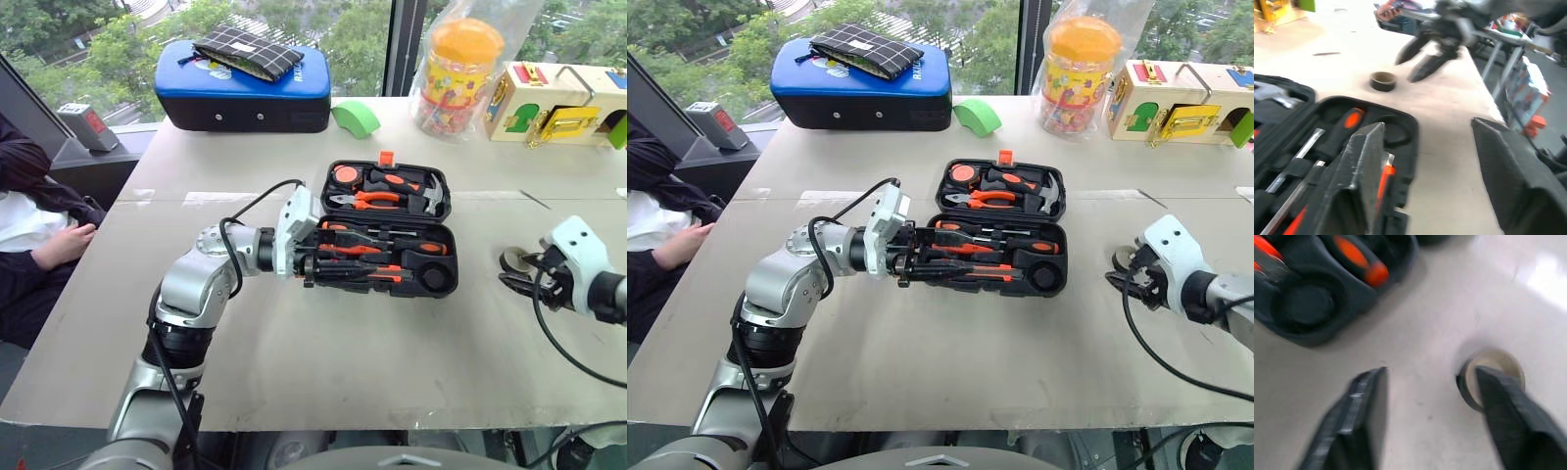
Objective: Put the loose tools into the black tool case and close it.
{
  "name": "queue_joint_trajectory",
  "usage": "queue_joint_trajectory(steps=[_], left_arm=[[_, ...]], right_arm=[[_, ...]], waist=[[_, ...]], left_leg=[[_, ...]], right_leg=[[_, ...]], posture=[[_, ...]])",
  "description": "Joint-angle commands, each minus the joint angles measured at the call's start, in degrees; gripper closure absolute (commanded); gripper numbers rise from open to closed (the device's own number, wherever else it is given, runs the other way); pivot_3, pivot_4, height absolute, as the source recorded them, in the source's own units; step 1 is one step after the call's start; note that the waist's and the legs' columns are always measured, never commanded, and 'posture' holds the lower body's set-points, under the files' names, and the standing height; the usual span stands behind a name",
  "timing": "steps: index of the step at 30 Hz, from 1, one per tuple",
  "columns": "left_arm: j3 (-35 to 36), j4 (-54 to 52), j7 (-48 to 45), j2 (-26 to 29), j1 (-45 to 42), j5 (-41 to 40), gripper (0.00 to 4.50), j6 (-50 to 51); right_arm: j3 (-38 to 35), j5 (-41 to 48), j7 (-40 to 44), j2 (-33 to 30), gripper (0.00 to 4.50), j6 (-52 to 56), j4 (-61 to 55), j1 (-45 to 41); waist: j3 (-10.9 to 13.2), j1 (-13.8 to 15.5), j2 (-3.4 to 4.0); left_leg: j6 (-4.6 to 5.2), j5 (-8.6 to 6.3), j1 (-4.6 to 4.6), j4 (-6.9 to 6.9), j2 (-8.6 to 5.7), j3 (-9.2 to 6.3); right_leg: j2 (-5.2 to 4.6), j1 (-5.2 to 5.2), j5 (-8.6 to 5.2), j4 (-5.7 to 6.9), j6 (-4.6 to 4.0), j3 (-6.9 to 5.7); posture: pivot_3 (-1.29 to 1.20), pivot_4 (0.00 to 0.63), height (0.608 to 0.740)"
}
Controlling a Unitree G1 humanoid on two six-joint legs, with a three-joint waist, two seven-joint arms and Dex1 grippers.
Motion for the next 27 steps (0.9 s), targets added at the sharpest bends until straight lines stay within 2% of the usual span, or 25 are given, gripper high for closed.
queue_joint_trajectory(steps=[1,4,5,7,11,14,17,19,23,27], left_arm=[[0.48,-5.12,1.63,0.96,1.18,-2.18,1.89,-0.45],[0.62,-7.04,3.8,0.97,2.6,-2.81,1.89,-0.35],[0.72,-7.63,4.56,0.95,3.02,-2.97,1.86,-0.39],[0.9,-8.39,5.7,1.06,3.77,-3.34,1.86,-0.46],[1.44,-8.95,7.03,2.12,5.64,-3.66,1.86,-1.07],[1.64,-9.2,7.41,3.11,6.9,-3.77,1.86,-1.89],[2.49,-10.05,8.08,4.61,8.38,-4.46,1.86,-1.8],[3.86,-10.87,8.1,6.26,10.46,-5.02,1.86,-1.81],[5.36,-11.82,6.35,9.8,15.53,-4.34,1.86,-4.51],[6.26,-12.34,6.38,11.26,18.03,-4.93,1.86,-5.81]], right_arm=[[4.19,-2.33,-0.51,-0.8,1.65,2.68,4.45,-5.91],[9.45,-4.31,-0.21,-0.7,1.65,5.09,9.56,-10.74],[11.28,-5.3,-0.02,-0.69,2.08,5.33,11.61,-12.25],[13.62,-6.35,0.99,-0.72,2.35,4.95,14.2,-14.18],[14.94,-6.89,3.16,-0.71,4.43,3.76,15.72,-16.26],[13.61,-6.6,4.7,-1.45,4.48,2.97,13.78,-16.15],[9.63,-1.14,9.23,-2.36,4.48,4.77,5.06,-15.69],[7.86,5.68,12.04,-1.79,4.48,9.85,-2.9,-16.86],[12.44,9.35,10.85,1.15,4.48,14.36,-10.56,-20.66],[19.98,7.36,7.57,5.22,4.48,16.1,-9.7,-24.83]], waist=[[0.01,0.14,0.01],[0.02,0.12,0.0],[0.02,0.14,0.0],[0.03,0.01,0.02],[0.05,-0.01,0.05],[0.05,0.0,0.05],[0.13,0.03,0.19],[0.16,-0.15,0.24],[0.18,-0.48,0.2],[0.21,0.0,0.15]], left_leg=[[0.0,0.0,0.0,0.01,-0.01,-0.01],[0.01,-0.01,-0.01,0.02,-0.02,0.0],[0.01,0.0,-0.01,0.02,-0.01,-0.02],[0.01,0.0,-0.01,0.01,-0.01,-0.03],[0.0,0.0,0.0,-0.03,0.0,0.01],[0.0,0.0,0.0,-0.03,0.0,0.01],[0.01,-0.01,-0.01,-0.04,0.0,0.02],[0.05,-0.03,-0.02,-0.06,0.01,0.02],[0.13,-0.08,0.07,-0.24,0.09,0.02],[0.27,-0.16,0.07,-0.24,0.05,0.04]], right_leg=[[0.0,0.01,0.0,0.0,0.0,-0.01],[0.0,0.01,0.0,-0.01,0.01,-0.01],[0.0,0.0,0.0,-0.01,0.0,-0.03],[0.01,0.0,0.0,-0.01,0.0,-0.04],[0.02,-0.04,0.0,-0.01,0.01,0.01],[0.03,-0.05,0.0,0.0,0.01,0.02],[0.03,-0.07,0.01,0.0,0.01,0.02],[0.03,-0.08,0.01,-0.01,0.01,0.02],[0.06,-0.09,0.0,-0.04,0.01,0.03],[-0.02,-0.09,0.01,-0.04,0.0,0.02]], posture=[[0.0,0.15,0.74],[0.0,0.15,0.74],[0.0,0.15,0.74],[0.0,0.15,0.74],[0.0,0.15,0.74],[0.0,0.15,0.74],[0.0,0.15,0.74],[0.0,0.15,0.74],[0.0,0.15,0.74],[0.0,0.15,0.74]])
